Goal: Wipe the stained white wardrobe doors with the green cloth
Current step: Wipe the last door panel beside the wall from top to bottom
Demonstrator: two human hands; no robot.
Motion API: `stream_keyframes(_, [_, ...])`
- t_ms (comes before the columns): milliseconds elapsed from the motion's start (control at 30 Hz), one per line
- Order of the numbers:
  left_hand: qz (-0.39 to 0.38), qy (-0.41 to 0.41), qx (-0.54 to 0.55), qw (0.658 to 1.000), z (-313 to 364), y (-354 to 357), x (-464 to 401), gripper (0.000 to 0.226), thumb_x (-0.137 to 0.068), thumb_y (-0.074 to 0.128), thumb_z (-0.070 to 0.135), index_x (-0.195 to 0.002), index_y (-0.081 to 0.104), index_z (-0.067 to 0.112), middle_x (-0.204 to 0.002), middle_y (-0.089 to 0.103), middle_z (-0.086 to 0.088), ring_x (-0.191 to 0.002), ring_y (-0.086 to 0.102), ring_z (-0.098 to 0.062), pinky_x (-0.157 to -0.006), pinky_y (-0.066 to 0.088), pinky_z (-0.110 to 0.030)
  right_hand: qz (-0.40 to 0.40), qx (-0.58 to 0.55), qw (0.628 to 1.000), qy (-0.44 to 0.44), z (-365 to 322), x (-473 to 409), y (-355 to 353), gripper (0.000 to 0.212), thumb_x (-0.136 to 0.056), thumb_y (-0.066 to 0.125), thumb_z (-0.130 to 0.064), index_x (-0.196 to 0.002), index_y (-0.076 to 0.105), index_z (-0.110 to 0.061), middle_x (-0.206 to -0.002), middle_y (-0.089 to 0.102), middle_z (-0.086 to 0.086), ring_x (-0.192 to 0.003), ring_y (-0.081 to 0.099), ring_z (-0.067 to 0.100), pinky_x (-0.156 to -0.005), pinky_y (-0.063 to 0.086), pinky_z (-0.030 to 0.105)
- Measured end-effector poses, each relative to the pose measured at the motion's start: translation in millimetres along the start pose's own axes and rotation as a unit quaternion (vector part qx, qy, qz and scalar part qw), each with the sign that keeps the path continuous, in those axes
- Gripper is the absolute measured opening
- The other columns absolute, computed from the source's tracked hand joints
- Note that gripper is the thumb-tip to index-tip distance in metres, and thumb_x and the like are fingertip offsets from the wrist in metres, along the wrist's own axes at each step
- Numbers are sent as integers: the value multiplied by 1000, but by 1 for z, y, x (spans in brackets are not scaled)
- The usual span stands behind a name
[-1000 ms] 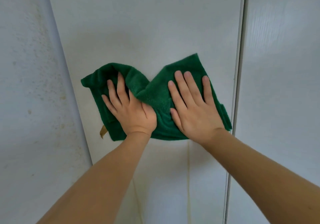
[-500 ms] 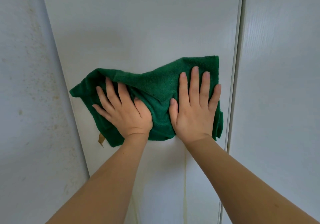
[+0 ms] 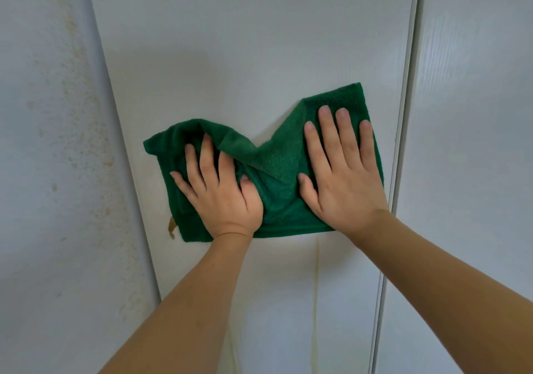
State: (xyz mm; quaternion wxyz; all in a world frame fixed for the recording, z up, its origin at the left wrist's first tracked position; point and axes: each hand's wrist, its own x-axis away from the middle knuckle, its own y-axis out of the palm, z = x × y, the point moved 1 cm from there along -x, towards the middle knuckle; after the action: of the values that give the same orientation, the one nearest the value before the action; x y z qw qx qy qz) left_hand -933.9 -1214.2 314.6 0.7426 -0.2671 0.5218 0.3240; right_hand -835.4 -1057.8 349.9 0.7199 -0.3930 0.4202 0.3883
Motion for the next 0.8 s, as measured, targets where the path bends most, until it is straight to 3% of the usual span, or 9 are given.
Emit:
stream_keyframes(100, [-1,-54,6,999,-2,-1,1,54,-81,40,30,-133,49,13,-155,42,-14,-147,28,-40,-117,12,-72,-5,8,1000,29,-11,0,2,69,-99,36,-41,-155,24,-1,-160,17,24,-148,15,43,-120,6,59])
stream_keyframes(200, [-23,-26,-11,999,-4,-1,0,54,-82,38,29,-134,44,15,-156,39,-17,-147,26,-43,-116,9,-73,-14,18,999,23,-10,-1,3,71,-99,37,-41,-155,22,0,-160,16,26,-148,13,44,-120,5,60])
stream_keyframes(367, [-60,238,-44,968,-33,-5,0,48,-87,43,28,-133,51,15,-156,37,-13,-146,28,-45,-110,12,-79,-2,-2,1000,3,-36,-2,7,71,-101,38,-43,-154,20,1,-160,15,25,-148,12,43,-120,3,59])
stream_keyframes(433, [-46,276,-27,960,-38,-8,-5,45,-91,42,30,-134,51,17,-155,41,-10,-146,30,-41,-111,13,-77,0,-11,1000,2,-46,-1,10,71,-101,38,-41,-155,17,-1,-161,14,22,-149,11,41,-121,1,57])
stream_keyframes(533, [-27,186,-11,982,-42,-7,-2,49,-87,43,30,-132,55,17,-152,47,-12,-145,32,-38,-116,12,-72,5,-11,1000,10,-48,2,12,71,-100,40,-40,-155,19,-1,-161,15,21,-150,13,39,-121,4,57])
stream_keyframes(600, [-6,1,0,1000,-47,-10,2,60,-82,41,32,-139,54,17,-155,43,-10,-148,29,-37,-118,10,-69,4,-16,1000,11,-47,3,11,69,-100,37,-40,-155,20,-2,-161,16,21,-149,14,39,-121,4,57])
stream_keyframes(667, [22,-174,29,984,-51,-13,5,70,-78,38,32,-146,49,17,-157,40,-10,-149,26,-35,-117,11,-72,2,-17,1000,13,-48,3,11,68,-100,34,-40,-156,20,-3,-161,16,21,-149,15,40,-121,3,57])
stream_keyframes(733, [28,-209,30,977,-51,-13,4,73,-77,36,31,-147,46,16,-157,39,-11,-149,25,-37,-115,12,-73,9,-15,1000,15,-50,4,11,67,-100,33,-40,-156,21,-3,-161,17,21,-149,16,39,-121,5,57])
stream_keyframes(800, [9,-172,3,985,-52,-11,6,71,-78,36,28,-147,45,12,-157,38,-15,-148,25,-42,-114,12,-75,12,-16,1000,15,-49,4,12,67,-100,32,-39,-156,21,-3,-161,17,21,-149,16,39,-121,6,57])
